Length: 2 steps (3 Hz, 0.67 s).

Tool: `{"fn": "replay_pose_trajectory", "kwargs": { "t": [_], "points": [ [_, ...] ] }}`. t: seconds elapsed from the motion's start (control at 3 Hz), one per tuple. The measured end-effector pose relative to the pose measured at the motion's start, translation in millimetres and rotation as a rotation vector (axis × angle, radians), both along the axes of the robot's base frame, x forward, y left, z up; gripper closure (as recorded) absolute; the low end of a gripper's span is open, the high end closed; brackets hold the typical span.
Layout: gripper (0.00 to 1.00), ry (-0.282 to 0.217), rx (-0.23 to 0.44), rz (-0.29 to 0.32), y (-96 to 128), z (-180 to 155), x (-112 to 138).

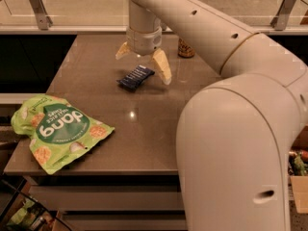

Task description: Pick rxbar blueberry

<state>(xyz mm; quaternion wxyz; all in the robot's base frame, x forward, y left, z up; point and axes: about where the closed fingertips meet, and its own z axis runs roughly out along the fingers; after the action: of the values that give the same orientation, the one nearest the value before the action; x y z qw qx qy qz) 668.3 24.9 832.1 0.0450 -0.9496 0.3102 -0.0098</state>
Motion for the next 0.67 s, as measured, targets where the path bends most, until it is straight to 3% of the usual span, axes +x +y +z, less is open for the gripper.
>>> {"fn": "replay_pose_trajectory", "kwargs": {
  "t": [0.67],
  "points": [
    [0.00, 0.013, -0.018, 0.055, 24, -9, 8]
  ]
}}
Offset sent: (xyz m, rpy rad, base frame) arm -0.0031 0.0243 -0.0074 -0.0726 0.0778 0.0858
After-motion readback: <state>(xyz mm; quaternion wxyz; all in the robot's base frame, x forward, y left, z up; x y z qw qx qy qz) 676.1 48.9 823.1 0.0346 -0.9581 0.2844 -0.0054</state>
